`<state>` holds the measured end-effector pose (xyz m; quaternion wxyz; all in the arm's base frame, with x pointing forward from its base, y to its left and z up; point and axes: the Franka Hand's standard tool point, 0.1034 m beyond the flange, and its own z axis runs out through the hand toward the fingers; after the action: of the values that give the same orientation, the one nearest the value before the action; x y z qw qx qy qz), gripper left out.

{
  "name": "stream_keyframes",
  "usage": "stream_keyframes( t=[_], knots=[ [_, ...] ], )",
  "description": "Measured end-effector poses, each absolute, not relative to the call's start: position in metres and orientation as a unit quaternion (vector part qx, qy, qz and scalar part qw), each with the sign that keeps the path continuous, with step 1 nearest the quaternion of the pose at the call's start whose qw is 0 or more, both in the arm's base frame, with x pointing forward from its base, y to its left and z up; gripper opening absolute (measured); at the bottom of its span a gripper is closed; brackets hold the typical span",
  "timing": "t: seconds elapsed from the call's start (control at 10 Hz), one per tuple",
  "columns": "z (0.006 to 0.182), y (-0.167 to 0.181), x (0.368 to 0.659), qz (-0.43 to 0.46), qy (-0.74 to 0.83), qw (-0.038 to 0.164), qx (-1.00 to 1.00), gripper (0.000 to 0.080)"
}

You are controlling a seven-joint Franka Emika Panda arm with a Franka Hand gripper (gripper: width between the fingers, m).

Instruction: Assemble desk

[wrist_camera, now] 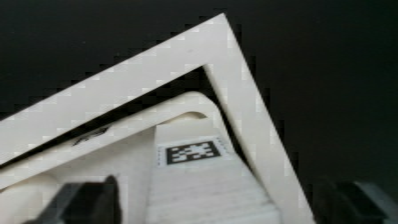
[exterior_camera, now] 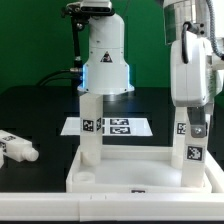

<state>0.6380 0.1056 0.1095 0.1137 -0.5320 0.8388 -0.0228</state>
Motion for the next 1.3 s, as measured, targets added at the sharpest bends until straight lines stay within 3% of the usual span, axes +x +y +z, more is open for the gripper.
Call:
stream_keyframes(
  t=[0.1,0.4,1.0,1.3],
  knots=[
    [0.112,0.106,0.639,-0.024,0.831,0.115,-0.544,0.0622],
    [0.161,0.078,0.652,-0.058,0.77,0.147,-0.619,0.0644],
    [0.159,0.078,0.652,-0.062,0.751,0.143,-0.641,0.0649],
    [0.168,0.031,0.624,-0.104,0.644,0.139,-0.745,0.0649]
  ],
)
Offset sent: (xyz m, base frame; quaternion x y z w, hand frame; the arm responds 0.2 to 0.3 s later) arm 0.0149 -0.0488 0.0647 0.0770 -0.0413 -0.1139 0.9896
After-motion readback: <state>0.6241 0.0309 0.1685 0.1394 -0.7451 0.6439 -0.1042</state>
